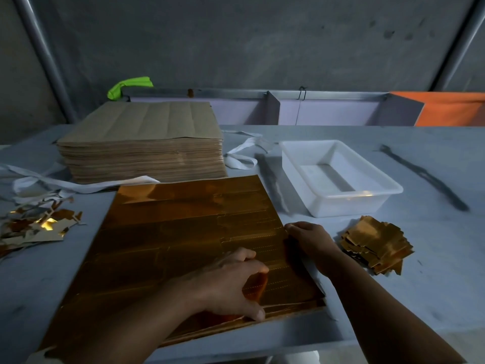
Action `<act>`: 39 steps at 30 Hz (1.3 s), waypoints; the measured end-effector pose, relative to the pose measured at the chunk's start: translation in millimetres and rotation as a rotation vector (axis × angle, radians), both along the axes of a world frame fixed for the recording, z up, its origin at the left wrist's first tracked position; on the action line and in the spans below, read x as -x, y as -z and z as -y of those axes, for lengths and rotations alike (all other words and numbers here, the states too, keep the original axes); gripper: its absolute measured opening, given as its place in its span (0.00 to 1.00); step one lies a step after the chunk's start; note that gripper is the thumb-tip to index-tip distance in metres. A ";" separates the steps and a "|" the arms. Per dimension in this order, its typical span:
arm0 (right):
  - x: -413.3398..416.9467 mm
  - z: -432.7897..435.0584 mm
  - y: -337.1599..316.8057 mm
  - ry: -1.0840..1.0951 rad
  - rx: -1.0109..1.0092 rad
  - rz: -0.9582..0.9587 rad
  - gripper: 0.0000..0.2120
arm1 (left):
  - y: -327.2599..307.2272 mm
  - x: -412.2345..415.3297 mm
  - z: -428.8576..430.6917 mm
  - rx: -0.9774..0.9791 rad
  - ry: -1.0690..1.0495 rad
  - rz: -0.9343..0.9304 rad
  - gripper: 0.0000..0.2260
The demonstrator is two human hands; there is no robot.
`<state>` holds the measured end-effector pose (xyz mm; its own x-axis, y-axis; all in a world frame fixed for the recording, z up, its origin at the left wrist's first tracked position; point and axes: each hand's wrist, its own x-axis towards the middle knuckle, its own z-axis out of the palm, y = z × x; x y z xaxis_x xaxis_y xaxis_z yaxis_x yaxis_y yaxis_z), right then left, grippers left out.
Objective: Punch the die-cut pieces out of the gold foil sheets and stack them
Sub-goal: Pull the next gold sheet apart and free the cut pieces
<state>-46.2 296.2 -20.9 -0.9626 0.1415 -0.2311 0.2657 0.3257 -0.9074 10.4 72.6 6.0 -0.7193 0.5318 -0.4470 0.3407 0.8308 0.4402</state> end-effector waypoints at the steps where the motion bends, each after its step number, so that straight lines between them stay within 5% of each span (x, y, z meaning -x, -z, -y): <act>1: 0.5 -0.6 0.3 -0.001 0.000 0.000 0.07 | 0.3 -0.5 -0.3 -0.009 0.002 -0.007 0.38; 5: 0.6 -1.5 -1.1 -0.008 0.016 0.016 0.08 | -0.1 -1.9 -1.7 -0.030 0.009 -0.025 0.34; 13: -2.2 -5.5 -3.5 0.020 0.115 0.052 0.06 | -0.9 -10.6 -10.0 -0.217 0.001 -0.195 0.02; 18: -1.3 -11.6 -2.9 -0.003 0.172 0.069 0.08 | -7.6 -8.6 -10.7 -0.323 -0.064 -0.220 0.07; 24: -1.3 -17.5 -0.5 0.042 0.208 0.038 0.08 | -23.4 -8.0 -1.4 -0.565 -0.245 0.018 0.03; 30: -9.6 -10.4 -14.1 0.196 -0.037 -0.145 0.11 | -30.9 -8.6 3.7 -0.702 -0.370 0.026 0.05; 35: -14.5 -0.5 -34.0 0.025 0.098 0.153 0.15 | -29.2 -6.4 1.7 -0.739 -0.472 -0.064 0.07; 39: -12.0 -0.5 -41.3 0.035 0.154 0.268 0.05 | -26.2 -10.2 0.9 -0.661 -0.469 -0.205 0.05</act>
<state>-34.3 296.8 20.4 -0.8599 0.1167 -0.4970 0.5104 0.1761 -0.8417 20.6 71.7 32.1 -0.9645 0.2635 0.0158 0.1501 0.4984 0.8538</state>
